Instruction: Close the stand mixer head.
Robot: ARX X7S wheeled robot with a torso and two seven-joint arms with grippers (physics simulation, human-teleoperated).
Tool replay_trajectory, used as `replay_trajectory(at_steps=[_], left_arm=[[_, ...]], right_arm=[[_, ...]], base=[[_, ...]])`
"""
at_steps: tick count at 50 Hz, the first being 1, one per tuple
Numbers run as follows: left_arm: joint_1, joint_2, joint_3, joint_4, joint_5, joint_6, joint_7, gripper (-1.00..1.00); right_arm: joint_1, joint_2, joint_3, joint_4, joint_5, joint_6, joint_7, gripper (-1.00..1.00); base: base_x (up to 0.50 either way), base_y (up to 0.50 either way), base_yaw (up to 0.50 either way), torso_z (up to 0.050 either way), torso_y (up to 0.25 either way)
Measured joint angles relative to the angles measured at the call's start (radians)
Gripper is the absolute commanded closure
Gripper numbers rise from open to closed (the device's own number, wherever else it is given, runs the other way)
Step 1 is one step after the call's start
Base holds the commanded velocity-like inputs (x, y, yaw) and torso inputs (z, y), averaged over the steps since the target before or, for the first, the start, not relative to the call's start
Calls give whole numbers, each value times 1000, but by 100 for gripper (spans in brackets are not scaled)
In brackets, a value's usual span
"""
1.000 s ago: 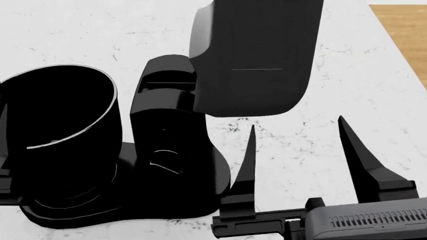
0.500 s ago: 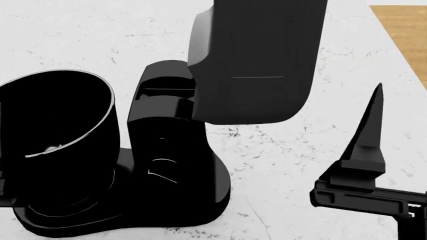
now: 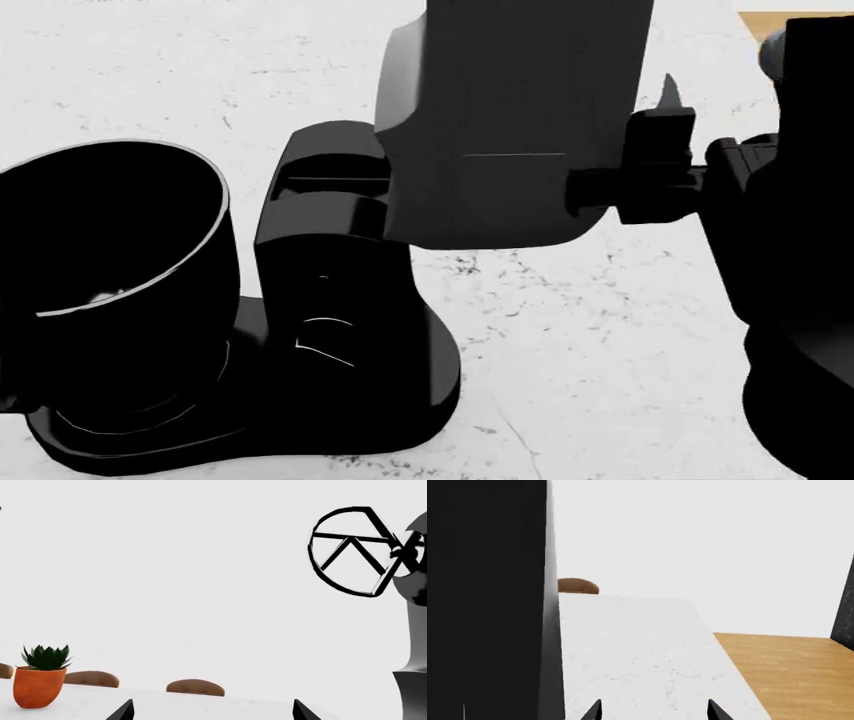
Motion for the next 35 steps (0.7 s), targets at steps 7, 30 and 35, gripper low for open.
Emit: replay_trajectory(at_steps=[7, 30, 35], left_arm=[[0, -10, -2, 3, -9, 5, -1, -100], [18, -49, -26, 54, -67, 8, 4, -100], [24, -57, -37, 71, -86, 8, 4, -100]], right_arm=[[174, -5, -178, -44, -134, 72, -86, -100], [590, -356, -521, 308, -396, -160, -477, -100], [620, -441, -655, 462, -448, -395, -542, -100]], base=[[28, 2, 28, 0, 0], [15, 8, 21, 0, 0], [5, 8, 9, 0, 0]])
